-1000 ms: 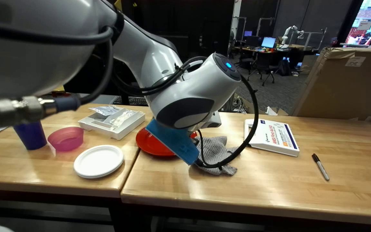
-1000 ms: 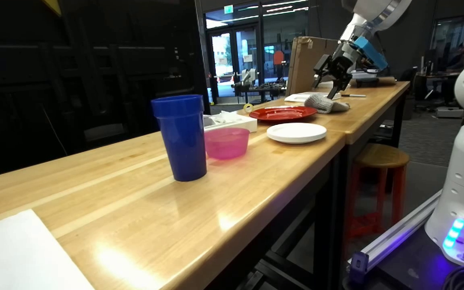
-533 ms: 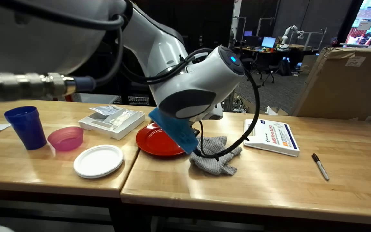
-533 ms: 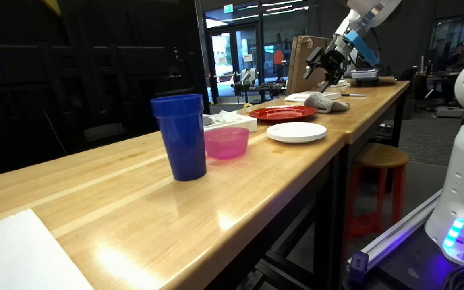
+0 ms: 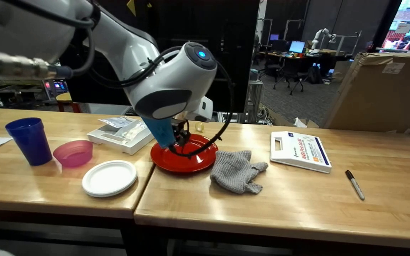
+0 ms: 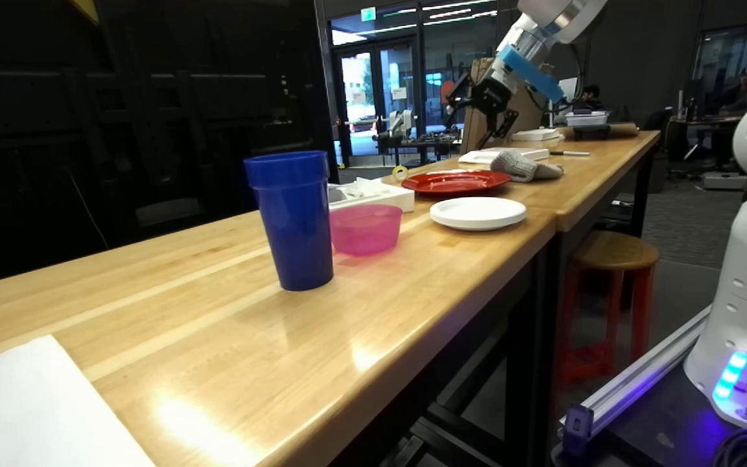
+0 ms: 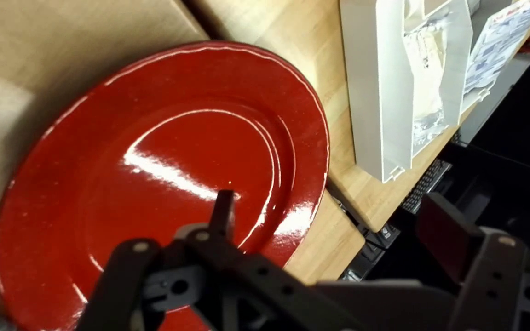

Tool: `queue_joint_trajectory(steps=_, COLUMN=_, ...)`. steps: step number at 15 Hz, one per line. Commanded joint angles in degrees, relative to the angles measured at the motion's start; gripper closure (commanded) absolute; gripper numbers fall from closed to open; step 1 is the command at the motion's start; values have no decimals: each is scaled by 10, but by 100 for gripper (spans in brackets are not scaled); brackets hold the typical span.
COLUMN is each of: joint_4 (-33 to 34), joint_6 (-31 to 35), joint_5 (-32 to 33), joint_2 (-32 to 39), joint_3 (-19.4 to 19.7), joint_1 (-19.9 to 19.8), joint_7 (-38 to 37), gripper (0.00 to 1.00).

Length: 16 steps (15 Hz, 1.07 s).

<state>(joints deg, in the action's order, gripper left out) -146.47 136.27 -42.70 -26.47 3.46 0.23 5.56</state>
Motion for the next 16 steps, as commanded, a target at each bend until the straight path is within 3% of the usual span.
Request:
queue_joint_trajectory(steps=1, joint_4=-38, joint_6=69, joint_5=8, joint_2=-34, joint_3=-53, joint_1=-8, joint_7=-126, gripper=0)
queue_joint_trajectory(steps=5, joint_4=-70, joint_6=127, joint_5=55, joint_2=-57, joint_3=-109, joint_1=-31, joint_7=-300, gripper=0)
queue_joint_trajectory(steps=10, joint_4=-91, joint_6=153, joint_5=121, joint_2=-80, joint_3=-159, joint_1=-48, joint_7=-464, gripper=0)
queue_joint_trajectory(steps=16, joint_4=-99, joint_6=138, joint_5=185, joint_2=-104, joint_3=-173, joint_1=-43, joint_7=-595, gripper=0)
